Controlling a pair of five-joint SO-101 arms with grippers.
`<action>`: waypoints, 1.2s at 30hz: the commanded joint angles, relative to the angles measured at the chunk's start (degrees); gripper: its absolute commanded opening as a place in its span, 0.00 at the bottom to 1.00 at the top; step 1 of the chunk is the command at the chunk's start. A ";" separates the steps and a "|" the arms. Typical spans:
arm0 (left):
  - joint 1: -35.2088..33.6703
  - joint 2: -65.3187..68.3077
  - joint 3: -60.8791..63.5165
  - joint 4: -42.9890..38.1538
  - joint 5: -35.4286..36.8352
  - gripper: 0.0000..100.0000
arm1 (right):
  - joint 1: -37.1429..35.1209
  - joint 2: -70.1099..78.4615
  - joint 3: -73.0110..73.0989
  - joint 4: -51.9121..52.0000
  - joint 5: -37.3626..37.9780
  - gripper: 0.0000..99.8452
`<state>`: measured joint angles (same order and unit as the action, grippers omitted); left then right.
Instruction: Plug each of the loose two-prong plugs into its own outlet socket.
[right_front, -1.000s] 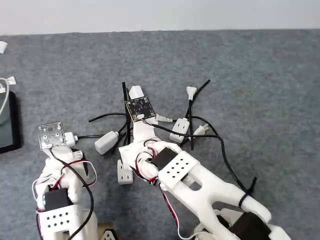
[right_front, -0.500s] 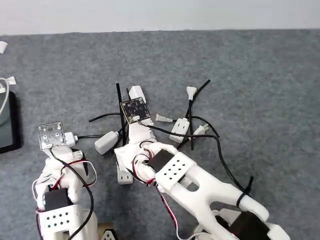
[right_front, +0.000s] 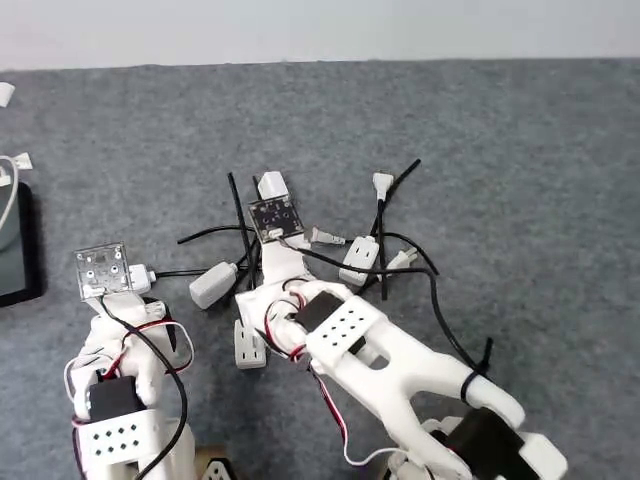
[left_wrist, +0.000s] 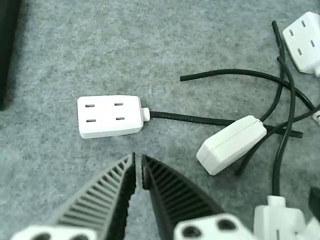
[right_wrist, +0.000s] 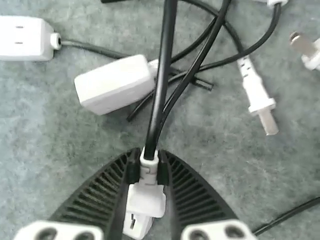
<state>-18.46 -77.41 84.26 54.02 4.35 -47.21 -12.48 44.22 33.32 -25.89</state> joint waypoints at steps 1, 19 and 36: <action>-0.26 -0.35 -0.31 -1.58 0.35 0.02 | 0.57 -1.54 -2.99 -0.84 -0.26 0.01; 14.24 8.53 -4.97 3.69 2.73 0.02 | 29.67 -10.68 -5.45 20.35 8.70 0.01; 31.12 41.67 -24.13 6.95 19.25 0.27 | 36.26 -10.68 -4.13 18.42 8.79 0.01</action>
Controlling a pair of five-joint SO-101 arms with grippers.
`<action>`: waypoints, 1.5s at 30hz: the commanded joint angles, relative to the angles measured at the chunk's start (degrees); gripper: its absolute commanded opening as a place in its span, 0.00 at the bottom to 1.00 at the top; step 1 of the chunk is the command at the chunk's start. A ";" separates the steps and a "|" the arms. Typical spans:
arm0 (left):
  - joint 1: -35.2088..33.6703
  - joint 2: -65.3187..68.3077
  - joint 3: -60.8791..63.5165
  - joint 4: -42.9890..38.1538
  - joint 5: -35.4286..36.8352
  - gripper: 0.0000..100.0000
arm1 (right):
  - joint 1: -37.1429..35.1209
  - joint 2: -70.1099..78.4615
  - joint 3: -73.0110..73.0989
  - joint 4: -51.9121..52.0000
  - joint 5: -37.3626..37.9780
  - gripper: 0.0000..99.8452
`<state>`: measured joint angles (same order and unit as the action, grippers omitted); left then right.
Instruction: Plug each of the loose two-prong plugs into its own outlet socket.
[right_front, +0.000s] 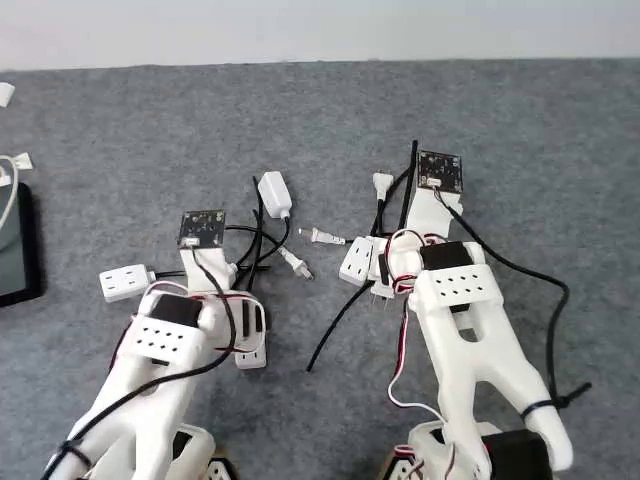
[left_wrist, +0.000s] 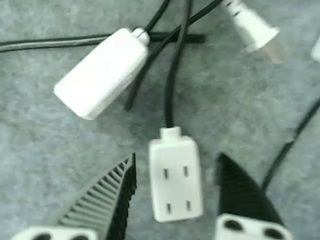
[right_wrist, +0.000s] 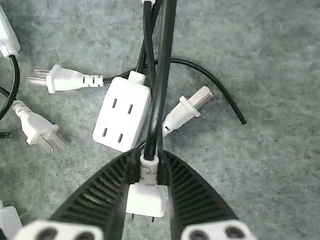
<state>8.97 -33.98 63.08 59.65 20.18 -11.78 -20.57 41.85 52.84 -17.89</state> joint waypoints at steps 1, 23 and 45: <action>4.66 -2.37 -2.15 0.97 3.78 0.27 | 0.84 -2.59 -1.76 -1.10 1.14 0.01; 4.57 11.69 -2.42 -5.10 3.96 0.20 | 0.92 -2.59 -1.67 -1.10 1.67 0.01; 12.92 15.82 -14.37 -6.42 6.86 0.01 | 15.87 -2.59 2.81 7.87 15.03 0.01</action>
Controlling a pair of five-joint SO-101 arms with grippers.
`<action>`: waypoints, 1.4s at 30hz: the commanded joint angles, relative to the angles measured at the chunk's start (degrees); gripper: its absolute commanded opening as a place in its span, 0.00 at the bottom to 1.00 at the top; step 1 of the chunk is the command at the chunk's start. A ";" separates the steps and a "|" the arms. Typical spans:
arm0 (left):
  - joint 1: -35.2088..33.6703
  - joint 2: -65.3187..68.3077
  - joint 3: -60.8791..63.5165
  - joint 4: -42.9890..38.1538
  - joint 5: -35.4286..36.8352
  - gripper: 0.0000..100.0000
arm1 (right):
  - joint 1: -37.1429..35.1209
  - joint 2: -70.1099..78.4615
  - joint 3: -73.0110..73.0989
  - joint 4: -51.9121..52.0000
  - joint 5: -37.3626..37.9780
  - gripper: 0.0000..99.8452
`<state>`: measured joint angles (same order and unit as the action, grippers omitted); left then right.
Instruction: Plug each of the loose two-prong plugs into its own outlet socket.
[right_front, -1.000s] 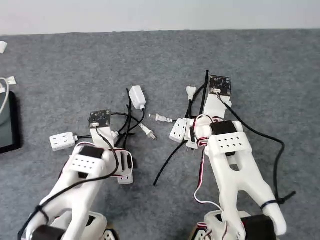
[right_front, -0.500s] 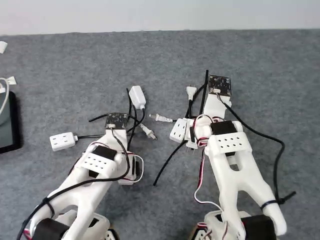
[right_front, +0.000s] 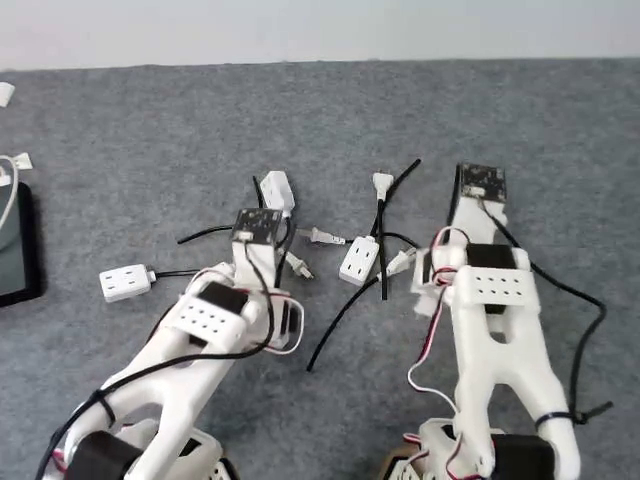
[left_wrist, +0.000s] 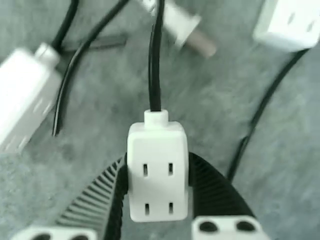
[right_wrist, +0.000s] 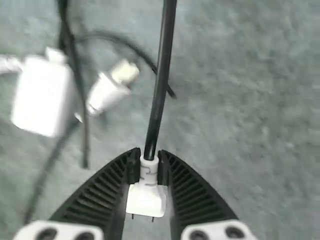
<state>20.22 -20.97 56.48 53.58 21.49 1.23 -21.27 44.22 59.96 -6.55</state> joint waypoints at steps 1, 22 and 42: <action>2.46 4.66 -9.80 0.35 7.30 0.01 | 4.26 -1.89 0.97 0.75 4.57 0.01; 4.04 26.46 -25.27 4.84 14.42 0.30 | 10.86 -1.89 4.48 -0.57 9.41 0.01; -7.12 -10.46 -1.01 2.46 -0.09 0.34 | 29.76 -1.89 5.45 -2.86 24.00 0.01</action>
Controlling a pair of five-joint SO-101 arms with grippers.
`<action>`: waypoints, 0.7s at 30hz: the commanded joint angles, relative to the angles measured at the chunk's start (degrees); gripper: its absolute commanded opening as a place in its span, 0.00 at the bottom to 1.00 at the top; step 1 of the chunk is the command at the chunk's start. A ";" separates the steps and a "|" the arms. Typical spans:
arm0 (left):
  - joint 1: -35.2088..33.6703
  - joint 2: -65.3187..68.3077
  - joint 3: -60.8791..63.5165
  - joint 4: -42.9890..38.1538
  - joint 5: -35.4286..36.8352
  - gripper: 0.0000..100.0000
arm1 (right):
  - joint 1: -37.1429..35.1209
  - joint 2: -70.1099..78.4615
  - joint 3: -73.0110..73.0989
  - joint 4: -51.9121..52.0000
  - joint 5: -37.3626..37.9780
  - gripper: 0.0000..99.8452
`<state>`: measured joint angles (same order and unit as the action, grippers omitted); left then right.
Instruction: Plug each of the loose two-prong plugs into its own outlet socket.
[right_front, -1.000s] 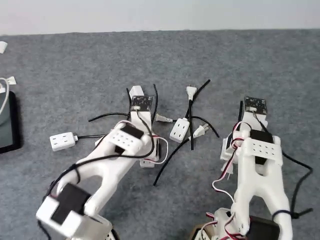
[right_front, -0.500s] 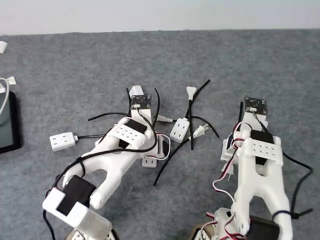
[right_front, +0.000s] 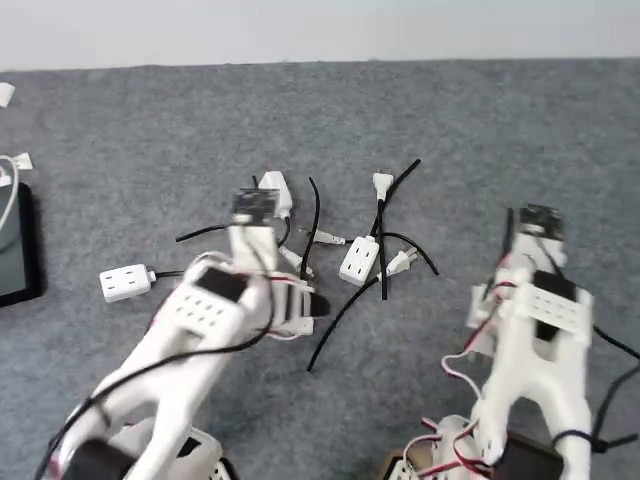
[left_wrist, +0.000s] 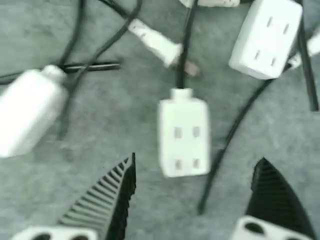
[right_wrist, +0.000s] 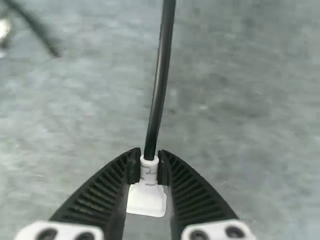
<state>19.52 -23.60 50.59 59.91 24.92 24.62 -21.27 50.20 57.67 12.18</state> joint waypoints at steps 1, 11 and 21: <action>-8.18 -8.18 6.02 -4.40 -3.96 0.34 | 8.40 -1.89 -0.53 -0.92 7.03 0.01; -10.55 -8.44 11.12 -8.44 -6.51 0.34 | 17.71 -1.89 -0.35 -9.54 25.23 0.10; -10.55 -8.09 11.47 -9.58 -6.51 0.34 | 19.47 -1.89 2.02 -10.95 25.14 0.16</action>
<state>9.23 -30.46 62.46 51.74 19.38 43.60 -21.27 52.31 47.65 36.70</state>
